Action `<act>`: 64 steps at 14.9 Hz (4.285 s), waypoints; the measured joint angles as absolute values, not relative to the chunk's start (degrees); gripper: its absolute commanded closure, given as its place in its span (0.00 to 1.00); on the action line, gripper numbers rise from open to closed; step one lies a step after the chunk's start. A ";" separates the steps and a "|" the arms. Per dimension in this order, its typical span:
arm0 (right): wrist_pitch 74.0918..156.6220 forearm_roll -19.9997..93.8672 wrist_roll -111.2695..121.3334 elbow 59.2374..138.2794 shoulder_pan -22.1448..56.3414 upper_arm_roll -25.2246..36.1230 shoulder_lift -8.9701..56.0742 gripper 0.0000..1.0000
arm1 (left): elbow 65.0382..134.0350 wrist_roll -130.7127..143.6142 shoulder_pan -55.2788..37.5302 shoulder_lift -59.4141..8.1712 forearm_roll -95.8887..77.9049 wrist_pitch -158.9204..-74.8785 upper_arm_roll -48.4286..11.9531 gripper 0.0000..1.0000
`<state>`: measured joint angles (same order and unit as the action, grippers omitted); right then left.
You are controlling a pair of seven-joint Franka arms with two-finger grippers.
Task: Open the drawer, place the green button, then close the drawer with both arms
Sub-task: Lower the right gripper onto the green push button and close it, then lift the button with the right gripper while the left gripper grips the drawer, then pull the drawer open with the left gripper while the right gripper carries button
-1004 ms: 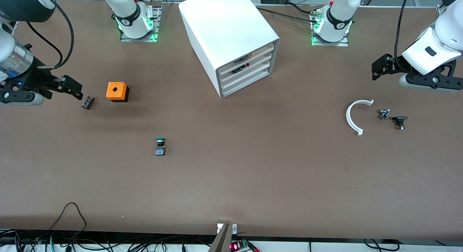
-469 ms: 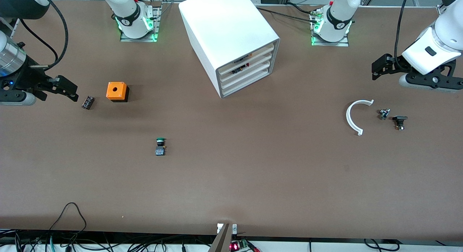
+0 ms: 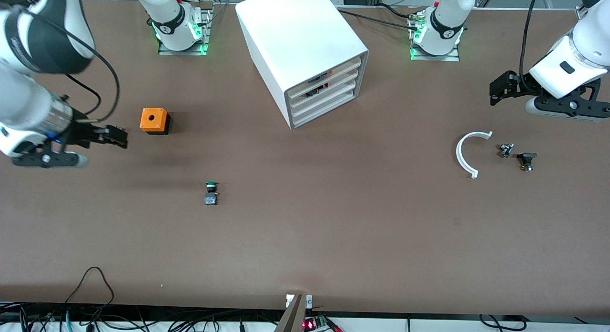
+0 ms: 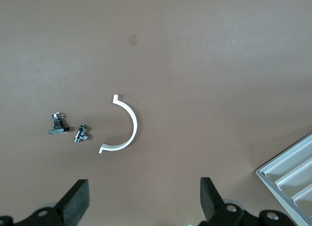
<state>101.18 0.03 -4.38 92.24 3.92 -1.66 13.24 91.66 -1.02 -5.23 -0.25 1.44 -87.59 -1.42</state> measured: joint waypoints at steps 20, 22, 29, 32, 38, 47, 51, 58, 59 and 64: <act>148.11 0.75 -4.61 104.93 11.09 -4.50 32.13 0.00 | 92.14 0.88 -5.73 -6.19 -11.02 -81.39 -9.30 0.01; 149.91 0.76 -4.64 104.98 11.26 -5.00 34.18 0.00 | 92.61 0.84 -5.91 -8.72 -16.19 -82.18 -10.69 0.01; 153.74 0.76 -4.64 104.98 11.69 -5.18 37.95 0.17 | 104.31 -12.47 -5.47 -10.47 -31.48 -94.92 -11.03 0.01; 153.80 0.77 -4.64 104.98 11.72 -5.18 38.04 0.47 | 111.76 -20.19 -5.20 -10.55 -38.97 -100.81 -11.02 0.01; 153.82 0.77 -4.65 104.95 11.72 -5.18 38.02 1.00 | 122.83 -37.03 -5.11 -12.70 -52.23 -109.01 -11.00 0.11; 142.86 0.90 -10.20 98.02 11.82 -5.23 37.92 1.00 | 130.80 -55.75 -5.26 -20.84 -69.80 -109.94 -11.09 0.19; 129.57 0.94 -17.86 90.48 11.95 -5.98 37.78 1.00 | 132.42 -58.88 -5.33 -22.74 -75.52 -109.92 -13.09 0.30; 109.58 0.94 -29.86 76.94 13.63 -6.76 37.01 1.00 | 133.93 -64.14 -5.54 -26.24 -78.35 -109.97 -14.80 0.31; 107.69 0.94 -31.36 75.77 14.31 -6.78 36.98 1.00 | 133.96 -64.71 -5.54 -26.83 -78.81 -109.97 -14.80 0.31; 99.44 0.96 -41.19 69.83 16.40 -7.57 36.95 1.00 | 134.67 -71.14 -5.64 -30.55 -83.32 -109.96 -16.65 0.84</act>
<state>99.44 0.96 -41.19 69.83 16.40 -7.57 36.95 134.67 -71.14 -5.64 -30.55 -83.32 -109.96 -16.65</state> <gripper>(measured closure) 0.559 0.432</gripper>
